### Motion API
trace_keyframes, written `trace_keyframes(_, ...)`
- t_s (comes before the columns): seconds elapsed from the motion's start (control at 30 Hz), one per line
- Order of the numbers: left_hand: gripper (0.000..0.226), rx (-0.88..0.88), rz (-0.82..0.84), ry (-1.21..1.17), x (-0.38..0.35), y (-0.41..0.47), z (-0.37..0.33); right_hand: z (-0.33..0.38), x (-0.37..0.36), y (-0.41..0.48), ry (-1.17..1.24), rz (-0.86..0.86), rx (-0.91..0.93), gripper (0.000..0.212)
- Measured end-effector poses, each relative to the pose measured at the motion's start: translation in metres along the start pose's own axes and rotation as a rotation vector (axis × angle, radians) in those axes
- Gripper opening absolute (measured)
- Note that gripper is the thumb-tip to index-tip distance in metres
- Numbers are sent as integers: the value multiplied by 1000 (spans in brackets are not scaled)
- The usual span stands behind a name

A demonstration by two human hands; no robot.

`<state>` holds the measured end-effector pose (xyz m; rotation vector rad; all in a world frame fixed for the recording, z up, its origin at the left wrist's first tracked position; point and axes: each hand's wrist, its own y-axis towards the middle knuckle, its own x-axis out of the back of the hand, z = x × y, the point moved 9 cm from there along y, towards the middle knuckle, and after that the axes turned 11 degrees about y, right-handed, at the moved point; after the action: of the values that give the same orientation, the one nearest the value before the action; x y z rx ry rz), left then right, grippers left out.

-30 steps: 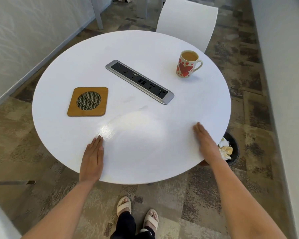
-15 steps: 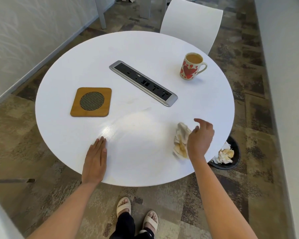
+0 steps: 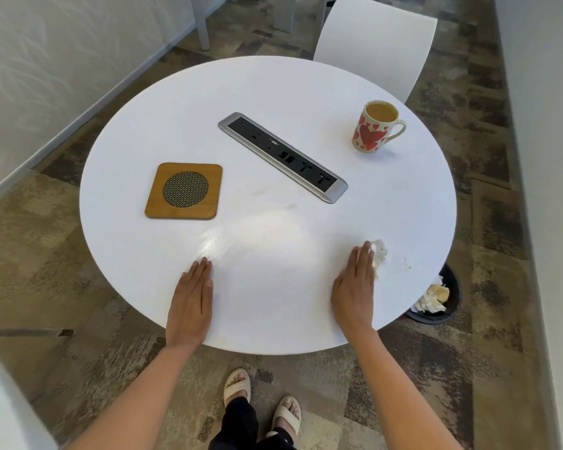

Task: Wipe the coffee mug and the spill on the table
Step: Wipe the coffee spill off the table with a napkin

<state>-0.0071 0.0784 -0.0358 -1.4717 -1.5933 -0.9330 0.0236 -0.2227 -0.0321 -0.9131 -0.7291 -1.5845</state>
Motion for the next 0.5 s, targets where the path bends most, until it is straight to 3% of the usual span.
trace_keyframes(0.07, 52, 3, -7, -23, 1, 0, 0, 11, -6, -5, 106, 39, 27, 66)
trace_keyframes(0.17, 49, 27, -20, -85, 2, 0, 3, 54, -34, -40, 225, 237, 226, 72)
trace_keyframes(0.27, 48, 48, -33, -106, 6, 1, 8, 117, -71, -102, 211, 523, 631, 77)
trace_keyframes(0.33, 51, 49, -31, -91, 8, 3, 11, 133, -85, -115, 158, 597, 860, 62)
trace_keyframes(0.4, 50, 42, -43, -67, 11, 8, 16, 131, -83, -81, 209, 564, 807, 46)
trace_keyframes(0.5, 49, 43, -48, -37, 14, 17, 24, 104, -64, 4, 282, 354, 523, 45)
